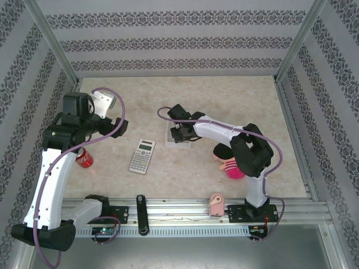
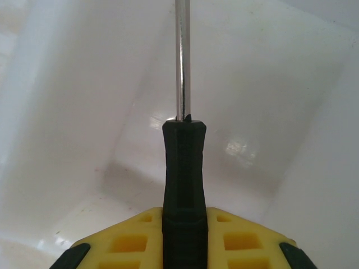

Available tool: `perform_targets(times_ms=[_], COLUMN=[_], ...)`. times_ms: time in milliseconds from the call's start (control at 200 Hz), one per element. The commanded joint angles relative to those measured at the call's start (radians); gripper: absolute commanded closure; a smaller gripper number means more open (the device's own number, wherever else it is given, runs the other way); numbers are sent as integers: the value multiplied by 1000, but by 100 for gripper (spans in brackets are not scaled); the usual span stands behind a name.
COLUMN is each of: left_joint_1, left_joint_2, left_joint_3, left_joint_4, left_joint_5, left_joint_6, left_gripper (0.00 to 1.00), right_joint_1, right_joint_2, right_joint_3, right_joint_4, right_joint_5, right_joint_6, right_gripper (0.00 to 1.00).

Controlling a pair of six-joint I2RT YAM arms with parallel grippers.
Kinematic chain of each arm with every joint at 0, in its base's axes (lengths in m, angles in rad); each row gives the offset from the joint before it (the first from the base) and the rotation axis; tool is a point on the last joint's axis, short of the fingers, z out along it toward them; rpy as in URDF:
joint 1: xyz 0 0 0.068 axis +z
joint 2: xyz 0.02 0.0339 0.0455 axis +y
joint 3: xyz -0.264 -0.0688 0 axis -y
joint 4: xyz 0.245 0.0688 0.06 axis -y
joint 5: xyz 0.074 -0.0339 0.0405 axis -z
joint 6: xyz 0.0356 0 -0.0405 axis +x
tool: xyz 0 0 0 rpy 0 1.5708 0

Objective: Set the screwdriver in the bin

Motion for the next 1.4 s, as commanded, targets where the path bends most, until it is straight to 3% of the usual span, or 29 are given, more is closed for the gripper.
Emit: perform_targets(times_ms=[0, 944, 1394], left_joint_1=[-13, -14, -14], left_joint_2=[-16, -12, -6], left_joint_3=[-5, 8, 6], left_joint_4=[-40, -46, -44], left_joint_5=[-11, -5, 9], left_joint_6=[17, 3, 6], left_gripper=[1, 1, 1], right_joint_1=[-9, -10, 12], right_joint_2=[20, 0, -193], right_joint_3=[21, 41, 47], right_joint_4=[-24, -41, -97], right_joint_5=[23, 47, 89], right_joint_6=[-26, -34, -26], right_gripper=[81, 72, 66])
